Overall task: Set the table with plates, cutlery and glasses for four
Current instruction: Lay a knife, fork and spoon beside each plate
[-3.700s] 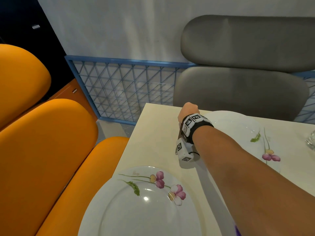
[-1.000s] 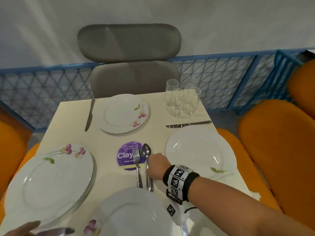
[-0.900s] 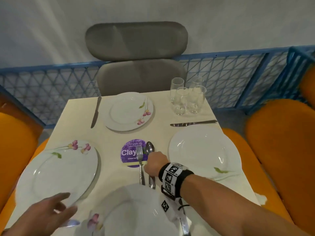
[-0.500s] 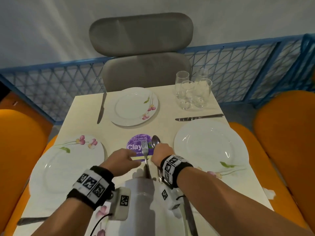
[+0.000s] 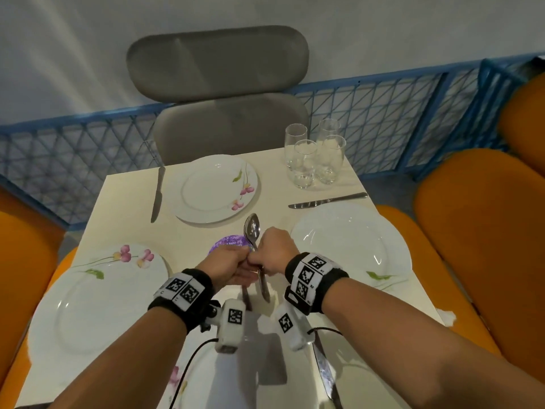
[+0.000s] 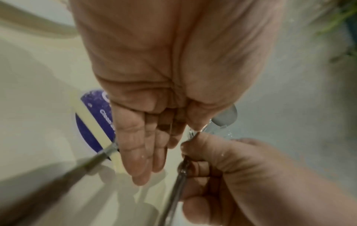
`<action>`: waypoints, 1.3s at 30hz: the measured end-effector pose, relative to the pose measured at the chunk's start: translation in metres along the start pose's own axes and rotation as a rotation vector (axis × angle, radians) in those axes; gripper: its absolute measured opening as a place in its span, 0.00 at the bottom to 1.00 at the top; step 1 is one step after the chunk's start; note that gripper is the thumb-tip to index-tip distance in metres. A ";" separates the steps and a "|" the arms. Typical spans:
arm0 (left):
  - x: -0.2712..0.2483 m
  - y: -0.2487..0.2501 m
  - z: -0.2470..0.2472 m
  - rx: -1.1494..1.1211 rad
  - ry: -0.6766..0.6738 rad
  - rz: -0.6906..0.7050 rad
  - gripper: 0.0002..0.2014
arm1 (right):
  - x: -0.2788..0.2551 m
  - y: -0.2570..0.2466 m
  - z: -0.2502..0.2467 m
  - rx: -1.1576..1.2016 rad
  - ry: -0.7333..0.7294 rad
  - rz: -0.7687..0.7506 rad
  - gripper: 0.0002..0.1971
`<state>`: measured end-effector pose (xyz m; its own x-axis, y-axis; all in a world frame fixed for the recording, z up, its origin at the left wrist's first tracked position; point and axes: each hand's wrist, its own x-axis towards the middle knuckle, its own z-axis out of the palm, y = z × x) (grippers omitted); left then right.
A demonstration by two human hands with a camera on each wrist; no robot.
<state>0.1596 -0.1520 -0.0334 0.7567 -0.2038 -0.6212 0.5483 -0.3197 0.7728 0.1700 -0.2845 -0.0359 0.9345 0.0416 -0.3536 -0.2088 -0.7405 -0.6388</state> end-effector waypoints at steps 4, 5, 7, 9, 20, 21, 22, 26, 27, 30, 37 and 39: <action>-0.001 0.005 0.001 -0.113 -0.006 -0.010 0.13 | -0.005 0.001 0.001 0.113 -0.020 -0.047 0.08; -0.001 0.006 0.001 -0.130 -0.006 -0.018 0.13 | -0.005 0.002 0.002 0.139 -0.020 -0.053 0.08; -0.004 0.008 0.002 -0.157 -0.008 -0.034 0.14 | -0.006 0.006 0.002 0.205 -0.020 -0.047 0.14; -0.006 0.009 0.002 -0.192 -0.011 -0.050 0.12 | -0.008 0.008 0.000 0.276 -0.030 -0.028 0.19; -0.003 0.010 0.010 -0.307 0.059 -0.088 0.07 | -0.014 0.011 -0.004 0.358 0.018 0.031 0.07; -0.003 0.010 0.010 -0.304 0.072 -0.083 0.07 | -0.015 0.012 -0.003 0.349 0.027 0.027 0.07; -0.002 0.010 0.011 -0.299 0.086 -0.078 0.07 | -0.015 0.013 -0.001 0.340 0.035 0.024 0.07; 0.000 0.009 0.012 -0.293 0.117 -0.077 0.06 | -0.019 0.012 0.003 0.330 0.020 0.019 0.03; 0.000 0.008 0.012 -0.296 0.121 -0.080 0.06 | -0.021 0.011 0.004 0.320 0.027 0.021 0.03; 0.000 0.007 0.011 -0.295 0.120 -0.091 0.07 | -0.027 0.007 0.006 0.284 0.066 0.044 0.04; -0.005 0.003 0.003 -0.306 0.115 -0.110 0.10 | -0.014 0.029 -0.041 0.089 0.164 0.062 0.09; -0.003 -0.001 0.000 -0.317 0.134 -0.121 0.11 | -0.002 0.045 -0.068 0.002 0.214 0.032 0.09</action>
<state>0.1566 -0.1505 -0.0325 0.7082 -0.0521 -0.7041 0.7038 -0.0272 0.7099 0.1782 -0.3639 -0.0174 0.9672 -0.1258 -0.2208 -0.2400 -0.7375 -0.6312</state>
